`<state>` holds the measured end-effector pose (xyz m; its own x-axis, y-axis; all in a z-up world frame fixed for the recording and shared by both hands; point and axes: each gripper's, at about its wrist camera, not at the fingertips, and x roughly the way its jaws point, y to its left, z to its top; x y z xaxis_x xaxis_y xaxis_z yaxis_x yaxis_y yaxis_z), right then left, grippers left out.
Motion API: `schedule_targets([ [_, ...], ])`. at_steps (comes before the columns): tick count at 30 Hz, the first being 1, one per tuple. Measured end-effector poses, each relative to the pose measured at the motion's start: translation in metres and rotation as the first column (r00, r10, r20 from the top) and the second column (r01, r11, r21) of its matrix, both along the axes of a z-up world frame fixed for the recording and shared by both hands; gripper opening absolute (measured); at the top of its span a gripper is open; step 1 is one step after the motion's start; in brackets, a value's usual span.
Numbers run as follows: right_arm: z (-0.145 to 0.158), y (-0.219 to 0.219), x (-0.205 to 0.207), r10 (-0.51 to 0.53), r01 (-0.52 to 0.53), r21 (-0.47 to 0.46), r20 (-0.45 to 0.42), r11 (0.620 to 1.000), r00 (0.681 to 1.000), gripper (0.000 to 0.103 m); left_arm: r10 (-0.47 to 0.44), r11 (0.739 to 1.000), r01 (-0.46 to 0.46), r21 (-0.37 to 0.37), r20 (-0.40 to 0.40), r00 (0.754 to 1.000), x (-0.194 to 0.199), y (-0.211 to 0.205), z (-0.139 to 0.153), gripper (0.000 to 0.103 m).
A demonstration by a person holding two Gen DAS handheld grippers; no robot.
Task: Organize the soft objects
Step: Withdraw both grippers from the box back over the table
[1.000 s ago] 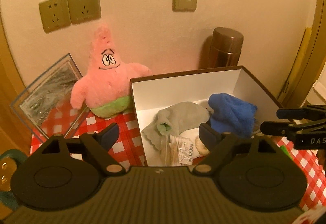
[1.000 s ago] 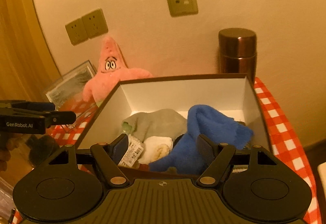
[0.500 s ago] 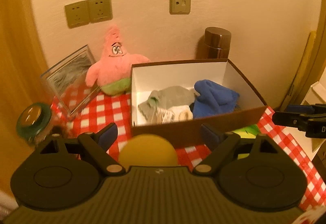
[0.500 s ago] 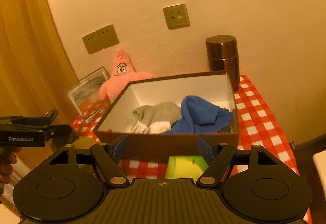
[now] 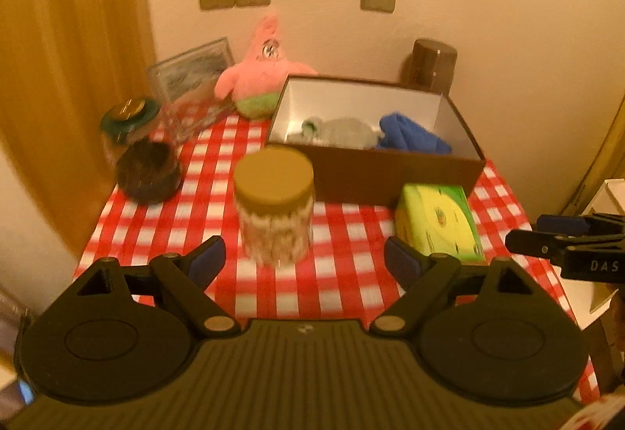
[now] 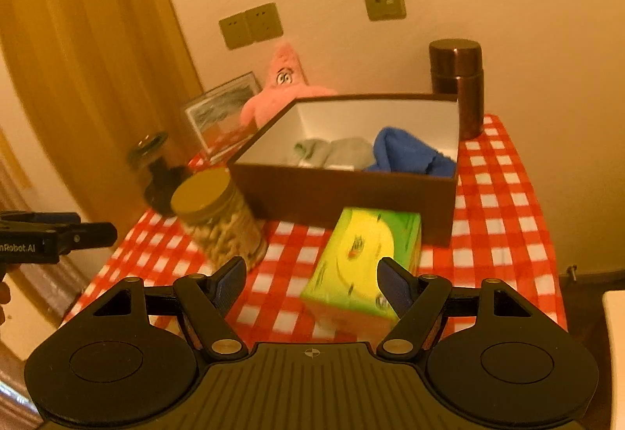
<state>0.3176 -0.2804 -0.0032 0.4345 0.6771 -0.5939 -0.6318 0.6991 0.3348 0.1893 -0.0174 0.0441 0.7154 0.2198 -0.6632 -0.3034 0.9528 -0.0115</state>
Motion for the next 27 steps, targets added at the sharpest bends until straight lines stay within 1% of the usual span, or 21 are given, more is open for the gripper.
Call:
schedule_targets([
  [3, -0.003, -0.01, -0.011, 0.018, -0.017, 0.009, -0.022, 1.0, 1.0, 0.074, 0.025, 1.0, -0.026, -0.013, -0.028, 0.999, -0.018, -0.015, -0.004, 0.087],
  [10, -0.013, -0.021, -0.028, 0.021, -0.02, 0.01, -0.108, 1.0, 0.994, 0.074, 0.03, 0.999, -0.033, -0.043, -0.073, 0.997, -0.044, -0.042, -0.015, 0.086],
  [16, -0.016, -0.02, -0.044, 0.007, -0.011, -0.034, -0.12, 0.999, 0.993, 0.074, 0.001, 0.998, -0.007, -0.062, -0.096, 0.995, -0.059, -0.052, -0.022, 0.086],
  [18, -0.017, -0.021, -0.051, -0.017, 0.011, -0.05, -0.124, 0.999, 0.992, 0.074, -0.011, 0.998, 0.004, -0.066, -0.101, 0.995, -0.063, -0.053, -0.024, 0.086],
  [27, -0.012, -0.017, -0.103, -0.091, 0.078, -0.087, -0.158, 0.993, 0.983, 0.074, -0.083, 0.994, 0.073, -0.082, -0.116, 0.99, -0.093, -0.046, -0.026, 0.086],
])
